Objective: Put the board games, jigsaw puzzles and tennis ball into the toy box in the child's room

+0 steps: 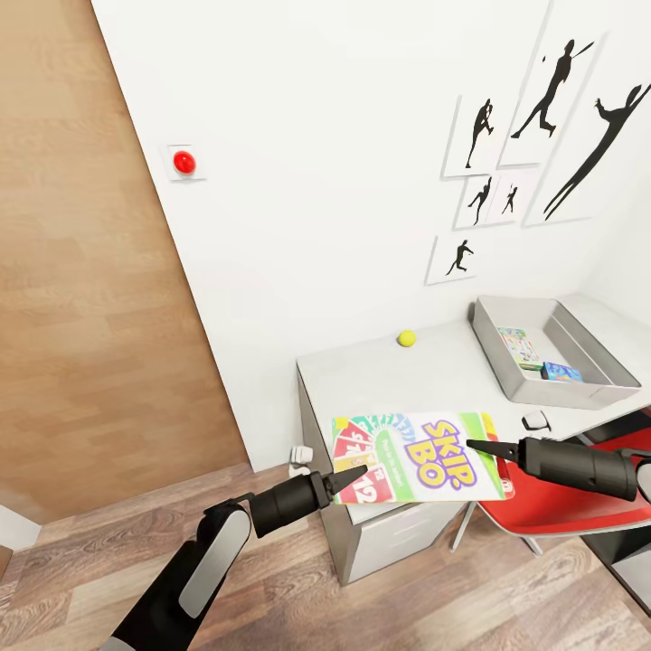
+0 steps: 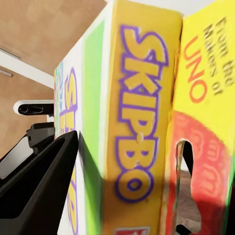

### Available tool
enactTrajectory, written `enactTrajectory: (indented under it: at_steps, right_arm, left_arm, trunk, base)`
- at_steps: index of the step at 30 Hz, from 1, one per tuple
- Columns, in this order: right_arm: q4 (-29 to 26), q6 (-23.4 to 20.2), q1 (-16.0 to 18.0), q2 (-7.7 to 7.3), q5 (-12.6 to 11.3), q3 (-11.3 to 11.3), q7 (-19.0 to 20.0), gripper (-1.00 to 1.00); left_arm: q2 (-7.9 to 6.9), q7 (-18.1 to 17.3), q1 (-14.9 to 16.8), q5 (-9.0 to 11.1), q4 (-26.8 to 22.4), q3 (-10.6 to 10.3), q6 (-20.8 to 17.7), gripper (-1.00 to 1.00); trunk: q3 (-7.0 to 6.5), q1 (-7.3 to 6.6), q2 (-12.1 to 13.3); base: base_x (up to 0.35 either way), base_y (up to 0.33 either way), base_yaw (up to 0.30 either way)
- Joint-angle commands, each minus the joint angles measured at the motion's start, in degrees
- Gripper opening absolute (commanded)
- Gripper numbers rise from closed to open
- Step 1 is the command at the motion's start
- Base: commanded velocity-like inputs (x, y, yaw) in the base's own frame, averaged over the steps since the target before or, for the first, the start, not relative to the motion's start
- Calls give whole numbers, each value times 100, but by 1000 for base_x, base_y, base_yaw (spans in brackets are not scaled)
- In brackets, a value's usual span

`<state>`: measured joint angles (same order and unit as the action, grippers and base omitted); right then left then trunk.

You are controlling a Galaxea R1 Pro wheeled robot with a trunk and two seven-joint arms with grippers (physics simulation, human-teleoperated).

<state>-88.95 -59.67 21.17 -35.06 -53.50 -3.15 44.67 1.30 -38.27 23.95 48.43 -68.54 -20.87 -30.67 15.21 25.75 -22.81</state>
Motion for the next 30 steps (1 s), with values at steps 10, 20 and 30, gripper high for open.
enactTrajectory:
  at_steps: [10,20,30]
  right_arm:
    - [0,-33,4,-1,-8,-10,33,-100]
    - [-5,-33,2,-1,-4,-15,36,-100]
    - [-8,-33,1,-7,-8,-19,41,-100]
  left_arm:
    - [88,4,4,-70,15,-10,13,-100]
    - [137,1,4,-94,29,-1,16,100]
    - [141,3,4,-112,33,7,10,100]
  trunk:
    - [10,3,-11]
    - [10,3,-11]
    - [10,3,-11]
  base:
    - [0,0,0]
    - [0,0,0]
    - [0,0,0]
